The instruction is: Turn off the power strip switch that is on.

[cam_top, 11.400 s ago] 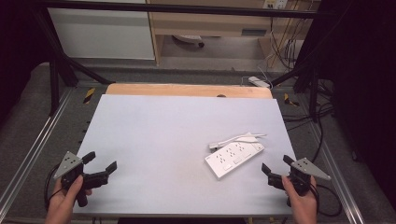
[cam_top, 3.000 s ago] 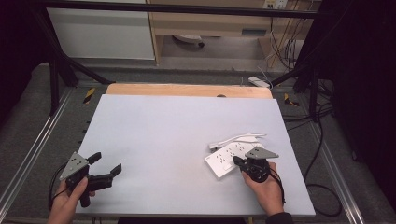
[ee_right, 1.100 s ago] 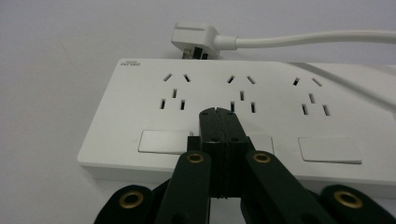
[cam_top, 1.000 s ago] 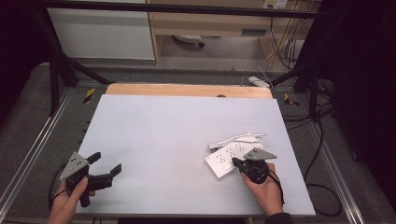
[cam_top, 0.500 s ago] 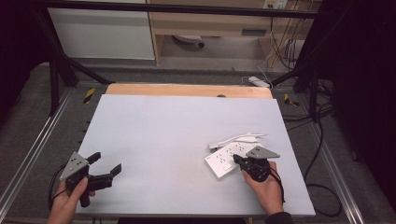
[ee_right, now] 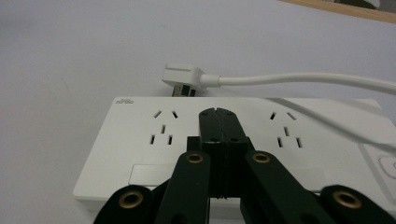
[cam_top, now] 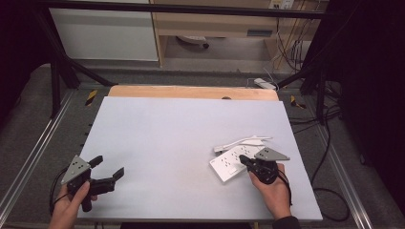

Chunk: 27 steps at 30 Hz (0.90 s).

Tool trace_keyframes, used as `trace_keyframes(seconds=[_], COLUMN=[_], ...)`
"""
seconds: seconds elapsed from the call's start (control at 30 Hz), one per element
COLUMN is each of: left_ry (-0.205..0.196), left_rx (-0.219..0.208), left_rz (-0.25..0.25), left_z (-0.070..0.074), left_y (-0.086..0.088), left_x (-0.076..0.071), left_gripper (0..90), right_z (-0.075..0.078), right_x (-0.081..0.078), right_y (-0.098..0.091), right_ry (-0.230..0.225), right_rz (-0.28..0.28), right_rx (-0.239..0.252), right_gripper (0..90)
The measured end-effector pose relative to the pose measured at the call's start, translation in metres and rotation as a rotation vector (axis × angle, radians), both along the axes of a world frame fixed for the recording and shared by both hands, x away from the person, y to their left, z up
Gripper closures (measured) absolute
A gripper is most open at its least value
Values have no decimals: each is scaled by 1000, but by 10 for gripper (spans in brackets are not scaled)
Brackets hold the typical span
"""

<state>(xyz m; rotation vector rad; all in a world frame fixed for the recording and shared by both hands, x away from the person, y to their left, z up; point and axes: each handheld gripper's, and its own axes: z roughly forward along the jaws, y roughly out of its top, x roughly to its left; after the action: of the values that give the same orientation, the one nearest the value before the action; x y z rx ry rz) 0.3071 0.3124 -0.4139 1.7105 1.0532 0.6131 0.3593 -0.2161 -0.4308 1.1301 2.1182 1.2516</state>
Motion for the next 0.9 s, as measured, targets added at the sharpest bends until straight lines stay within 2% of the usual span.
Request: trace_keyframes(seconds=[0.33, 0.5, 0.77, 0.9], left_ry=[1, 2, 3, 5], left_rx=[0, -1, -2, -2], left_rz=[1, 1, 4, 4], left_z=[0, 0, 0, -1], left_y=[0, 0, 0, 0], left_x=[0, 0, 0, 0], left_gripper=[55, 55, 56, 55], right_z=[3, 4, 6, 6], right_x=[-1, -1, 0, 1], right_y=[0, 1, 0, 0], right_ry=[-14, -21, -23, -17], right_rz=[11, 14, -16, -49], right_rx=[12, 13, 36, 49], right_gripper=[900, 857, 682, 486])
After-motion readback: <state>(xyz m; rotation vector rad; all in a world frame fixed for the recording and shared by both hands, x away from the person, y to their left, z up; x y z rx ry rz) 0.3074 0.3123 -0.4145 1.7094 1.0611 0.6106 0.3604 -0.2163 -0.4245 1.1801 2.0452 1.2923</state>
